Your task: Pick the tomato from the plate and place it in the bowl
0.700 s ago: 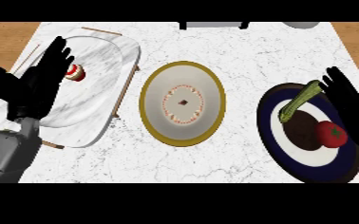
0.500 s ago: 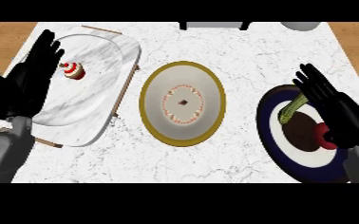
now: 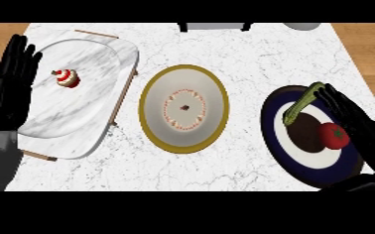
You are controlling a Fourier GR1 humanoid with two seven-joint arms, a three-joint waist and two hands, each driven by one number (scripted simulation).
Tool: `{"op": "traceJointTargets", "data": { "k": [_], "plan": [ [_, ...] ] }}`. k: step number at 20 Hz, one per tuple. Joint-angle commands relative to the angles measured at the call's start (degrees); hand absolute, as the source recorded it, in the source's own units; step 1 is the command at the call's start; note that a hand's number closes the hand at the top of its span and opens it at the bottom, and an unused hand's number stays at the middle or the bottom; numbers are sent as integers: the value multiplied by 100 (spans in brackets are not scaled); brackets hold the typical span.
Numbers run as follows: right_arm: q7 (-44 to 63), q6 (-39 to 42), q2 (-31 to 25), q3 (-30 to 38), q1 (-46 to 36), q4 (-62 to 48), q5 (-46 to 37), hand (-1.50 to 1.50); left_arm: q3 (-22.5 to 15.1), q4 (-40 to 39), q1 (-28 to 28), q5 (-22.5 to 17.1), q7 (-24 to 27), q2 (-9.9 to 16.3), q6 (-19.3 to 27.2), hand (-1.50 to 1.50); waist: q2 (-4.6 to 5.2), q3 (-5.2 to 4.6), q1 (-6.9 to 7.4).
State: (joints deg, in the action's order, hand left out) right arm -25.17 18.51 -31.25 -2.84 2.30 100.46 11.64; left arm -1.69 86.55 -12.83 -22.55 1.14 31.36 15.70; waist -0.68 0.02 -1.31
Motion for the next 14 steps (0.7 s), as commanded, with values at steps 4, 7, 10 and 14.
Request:
{"op": "traceJointTargets", "data": {
  "k": [4, 7, 10, 14],
  "plan": [
    [-1242, 130, -803, 818, 1389, 950, -943, -150, 51, -115, 40, 174, 321, -189, -30, 0, 34, -6, -75],
    [-981, 213, -1418, 1586, 1320, 933, -1004, -150, 297, -198, 103, -50, 317, -19, -307, 0, 39, -11, -58],
    [-476, 446, -1825, 2360, 1476, 959, -691, -150, 239, 19, 179, 35, 229, -28, -282, 0, 36, -8, 7],
    [33, 1047, -2829, 2723, 1577, 1017, -1087, -150, 250, -38, 182, 2, 250, -70, -350, 0, 44, -19, 17]
  ]
}}
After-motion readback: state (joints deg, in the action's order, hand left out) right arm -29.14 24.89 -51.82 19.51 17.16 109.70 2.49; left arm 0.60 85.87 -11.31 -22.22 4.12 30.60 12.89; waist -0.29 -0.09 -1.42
